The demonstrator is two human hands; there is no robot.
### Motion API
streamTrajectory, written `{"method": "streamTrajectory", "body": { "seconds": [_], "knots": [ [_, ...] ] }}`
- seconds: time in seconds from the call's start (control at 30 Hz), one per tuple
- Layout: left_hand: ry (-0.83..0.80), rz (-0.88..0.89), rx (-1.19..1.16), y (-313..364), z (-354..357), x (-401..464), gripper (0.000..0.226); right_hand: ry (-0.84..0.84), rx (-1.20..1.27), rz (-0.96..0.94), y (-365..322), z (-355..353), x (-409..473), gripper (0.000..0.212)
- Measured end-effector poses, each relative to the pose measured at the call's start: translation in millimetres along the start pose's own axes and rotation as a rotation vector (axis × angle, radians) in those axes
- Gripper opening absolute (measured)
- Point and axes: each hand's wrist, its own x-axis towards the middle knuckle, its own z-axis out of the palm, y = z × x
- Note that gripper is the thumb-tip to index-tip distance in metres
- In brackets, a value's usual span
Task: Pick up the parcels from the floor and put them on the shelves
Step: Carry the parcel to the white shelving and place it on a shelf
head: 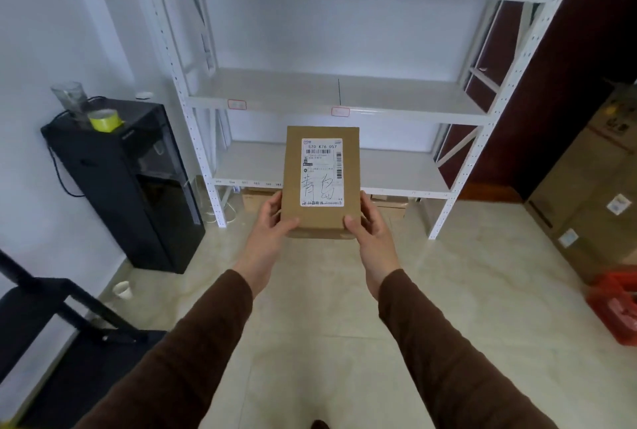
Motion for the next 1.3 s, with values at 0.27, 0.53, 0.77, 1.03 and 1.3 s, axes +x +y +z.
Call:
{"method": "streamTrajectory", "body": {
  "seconds": [0.27,0.53,0.77,1.03,1.3],
  "knots": [
    [0.138,0.106,0.064,59,-49,185,0.058,-0.112,-0.013,-0.062,-27,87,205,0.048],
    [0.166,0.213,0.101,103,-125,347,0.062,-0.160,-0.044,-0.195,-54,195,364,0.047],
    [0.153,0.403,0.081,180,-175,477,0.063,-0.144,-0.042,-0.381,-113,276,479,0.057],
    [0.158,0.648,0.132,281,-197,620,0.056,-0.121,-0.130,-0.574,-200,341,622,0.066],
    [0.242,0.735,0.187,366,-201,754,0.055,-0.126,-0.214,-0.691,-269,374,765,0.068]
  ]
}}
